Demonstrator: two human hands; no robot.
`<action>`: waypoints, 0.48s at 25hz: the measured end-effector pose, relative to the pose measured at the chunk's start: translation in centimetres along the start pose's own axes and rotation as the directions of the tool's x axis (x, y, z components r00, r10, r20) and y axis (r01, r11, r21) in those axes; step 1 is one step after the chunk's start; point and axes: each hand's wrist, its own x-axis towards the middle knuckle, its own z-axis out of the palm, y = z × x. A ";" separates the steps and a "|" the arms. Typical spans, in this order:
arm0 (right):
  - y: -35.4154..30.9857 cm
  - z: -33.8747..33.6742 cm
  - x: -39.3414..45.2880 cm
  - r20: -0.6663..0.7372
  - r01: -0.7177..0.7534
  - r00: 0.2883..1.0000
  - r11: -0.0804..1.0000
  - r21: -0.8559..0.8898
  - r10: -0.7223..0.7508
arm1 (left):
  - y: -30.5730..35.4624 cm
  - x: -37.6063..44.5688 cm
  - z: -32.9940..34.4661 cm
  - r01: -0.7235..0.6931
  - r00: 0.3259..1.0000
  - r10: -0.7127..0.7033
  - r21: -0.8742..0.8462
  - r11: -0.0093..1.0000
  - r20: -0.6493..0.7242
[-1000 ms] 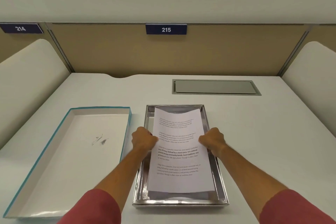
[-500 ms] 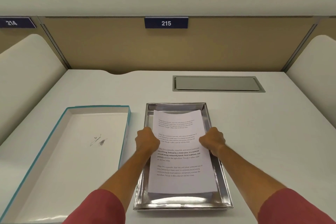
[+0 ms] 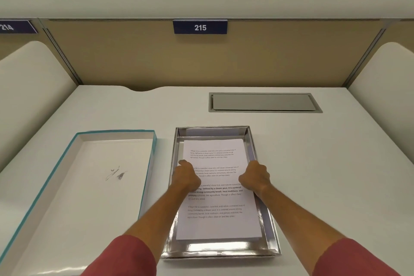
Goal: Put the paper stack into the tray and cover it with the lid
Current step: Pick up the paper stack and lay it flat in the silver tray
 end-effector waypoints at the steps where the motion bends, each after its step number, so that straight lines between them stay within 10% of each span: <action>1: 0.1 -0.1 -0.2 0.004 0.013 1.000 1.000 -0.009 -0.013 | 0.0 -0.1 0.1 -0.001 1.000 0.001 -0.006 1.000 0.000; 12: 4.2 1.4 -6.4 0.345 0.263 0.917 0.953 -0.150 -0.199 | -5.4 -6.9 3.0 -0.219 0.971 0.219 -0.015 0.976 0.100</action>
